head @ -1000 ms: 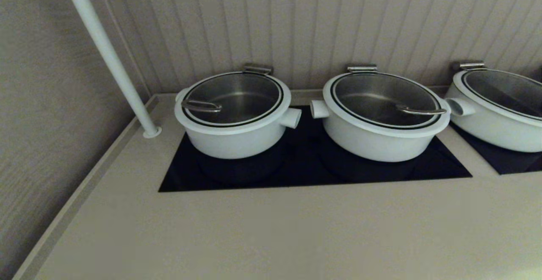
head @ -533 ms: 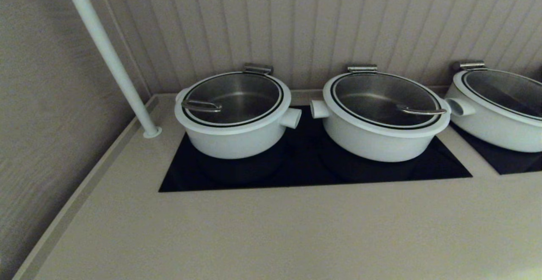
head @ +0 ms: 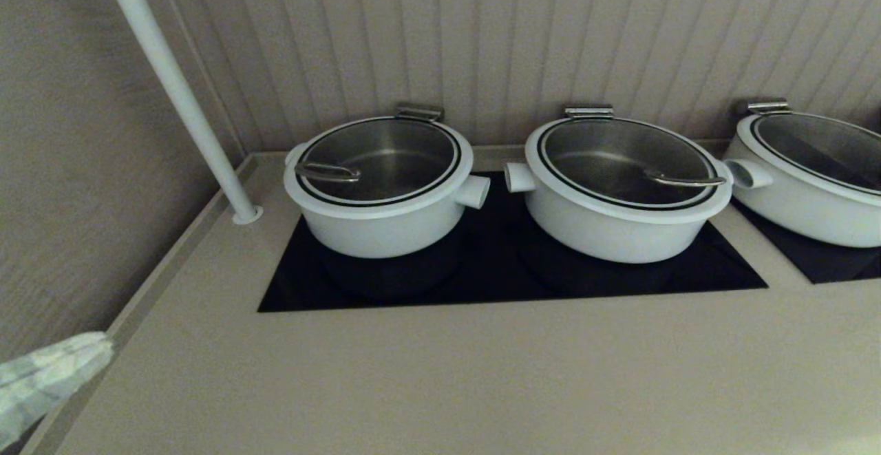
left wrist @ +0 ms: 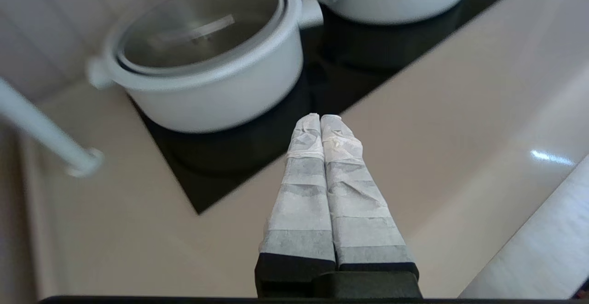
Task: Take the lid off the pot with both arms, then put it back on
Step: Open the food pot lid a small opening with the left arm
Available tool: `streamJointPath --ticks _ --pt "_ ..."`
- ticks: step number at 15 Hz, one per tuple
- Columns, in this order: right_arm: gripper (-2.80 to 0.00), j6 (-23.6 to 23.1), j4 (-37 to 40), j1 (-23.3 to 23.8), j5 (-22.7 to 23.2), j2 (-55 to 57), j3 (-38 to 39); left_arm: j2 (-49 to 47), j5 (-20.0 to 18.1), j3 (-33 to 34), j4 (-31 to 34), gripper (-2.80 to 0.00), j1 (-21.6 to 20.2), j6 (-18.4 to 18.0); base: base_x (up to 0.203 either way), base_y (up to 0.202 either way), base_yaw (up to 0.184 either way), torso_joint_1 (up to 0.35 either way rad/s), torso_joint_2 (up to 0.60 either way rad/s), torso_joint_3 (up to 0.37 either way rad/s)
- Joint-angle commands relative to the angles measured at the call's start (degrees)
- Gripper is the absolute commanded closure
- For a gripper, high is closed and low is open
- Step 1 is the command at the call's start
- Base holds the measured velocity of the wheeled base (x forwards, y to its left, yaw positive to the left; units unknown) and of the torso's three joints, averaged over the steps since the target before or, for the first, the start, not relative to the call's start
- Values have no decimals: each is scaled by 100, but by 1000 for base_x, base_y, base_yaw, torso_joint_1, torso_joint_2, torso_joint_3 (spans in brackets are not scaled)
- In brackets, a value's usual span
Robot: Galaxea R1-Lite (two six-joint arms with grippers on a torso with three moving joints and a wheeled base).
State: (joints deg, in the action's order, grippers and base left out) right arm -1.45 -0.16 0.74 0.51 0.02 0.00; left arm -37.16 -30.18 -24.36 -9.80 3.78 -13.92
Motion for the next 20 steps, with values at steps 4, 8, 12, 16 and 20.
streamJointPath --ticks 4,8,12,16,20 --pt "0 -4 -2 1 2 -2 0 -1921 -10 43 -882 0 816 -54 0 0 0 0 0 0" --pt "0 -4 -2 5 2 -2 0 -3287 44 51 -2115 0 1168 -158 0 0 0 0 0 0" --pt "0 -5 -2 5 2 -2 0 -4411 136 6 -3005 0 1218 -277 0 0 0 0 0 0" --pt "0 -110 -2 5 63 -2 0 -5367 617 -274 -3873 0 1216 -243 0 0 0 0 0 0" --pt "0 -82 7 5 54 -2 0 -5806 1003 -844 -3994 0 1211 -211 0 0 0 0 0 0"
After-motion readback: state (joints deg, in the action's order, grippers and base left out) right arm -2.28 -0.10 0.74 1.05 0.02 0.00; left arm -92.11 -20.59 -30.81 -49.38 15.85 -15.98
